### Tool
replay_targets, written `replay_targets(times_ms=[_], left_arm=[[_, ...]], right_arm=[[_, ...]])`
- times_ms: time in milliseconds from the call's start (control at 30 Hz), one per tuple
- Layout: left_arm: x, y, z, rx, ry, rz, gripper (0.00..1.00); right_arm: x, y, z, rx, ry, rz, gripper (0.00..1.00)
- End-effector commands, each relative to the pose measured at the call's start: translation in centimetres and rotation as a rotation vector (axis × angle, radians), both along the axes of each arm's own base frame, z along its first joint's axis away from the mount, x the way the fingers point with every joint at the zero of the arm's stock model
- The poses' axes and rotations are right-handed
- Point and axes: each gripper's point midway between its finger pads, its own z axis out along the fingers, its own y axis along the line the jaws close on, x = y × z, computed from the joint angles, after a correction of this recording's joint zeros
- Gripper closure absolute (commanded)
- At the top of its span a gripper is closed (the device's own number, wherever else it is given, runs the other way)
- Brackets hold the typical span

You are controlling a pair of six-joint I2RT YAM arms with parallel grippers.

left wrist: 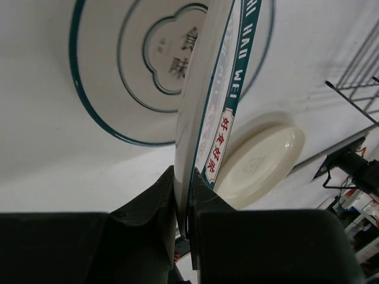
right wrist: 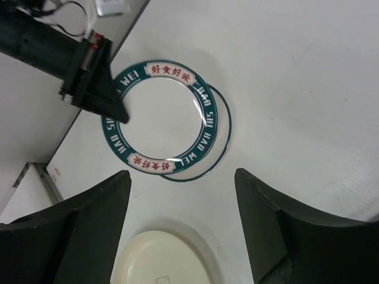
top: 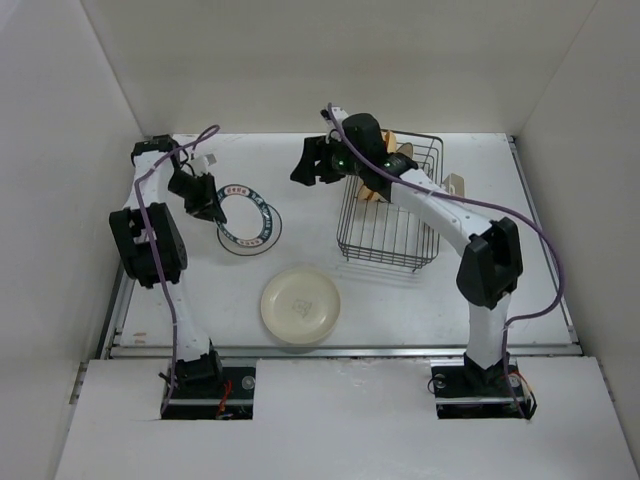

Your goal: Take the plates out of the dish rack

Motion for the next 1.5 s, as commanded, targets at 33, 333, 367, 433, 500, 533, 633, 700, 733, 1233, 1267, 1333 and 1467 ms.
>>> replay_targets(times_ms=[33,333,367,433,500,533,633,700,733,1233,1267,1333,1467], left_arm=[[1.5,0.4,-1.5,0.033,0.042,0.039,1.0],[0.9,0.4,-3.4,0.192,0.088,-0.029,0.33],[0.8,0.8,-3.7,0.247,0.094,-0.039,0.32],[0.5,0.7,-3.4,0.306,0.082,-0.071,0.29],[0.4,1.2,-3.2,0.366,0.076,-0.08,0.25],[0.4,1.1,-2.9,0.382,0.061,-0.096,0.24],[0.4,2.3,-2.7,0.453,0.06,-0.089,0.2],[0.3,3.3,-2.1,0.512,0.049,-0.08,0.2],[0.3,3.5,-1.3,0.524,0.033,-0.065,0.2],[-2.0,3.9,6.0,0.571,-0.19,0.011,0.1],[-2.0,3.9,6.0,0.571,-0.19,0.011,0.1],[-2.6,4.4,6.3,0.581,-0.186,0.023,0.1],[-3.3,5.0,6.3,0.56,-0.177,0.048,0.09]], right_arm=[[-0.5,-2.2,5.8,0.001,-0.133,-0.072,0.23],[-0.5,-5.9,8.3,-0.052,-0.194,-0.223,0.23],[-0.3,-6.9,9.2,-0.049,-0.196,-0.283,0.2],[1.3,-10.5,9.4,-0.124,-0.19,-0.506,0.17],[2.0,-14.7,9.1,-0.191,-0.157,-0.713,0.14],[2.8,-16.6,9.2,-0.203,-0.147,-0.78,0.14],[3.8,-20.9,7.8,-0.235,-0.071,-0.904,0.13],[4.2,-22.5,6.7,-0.239,-0.034,-0.949,0.13],[4.4,-23.2,6.1,-0.24,-0.018,-0.969,0.14],[9.5,-27.7,-6.0,-0.319,0.251,-1.026,0.41],[9.8,-27.6,-6.3,-0.322,0.253,-1.026,0.41],[10.3,-28.0,-7.9,-0.343,0.276,-1.032,0.46],[11.5,-27.1,-8.1,-0.337,0.266,-0.986,0.73]])
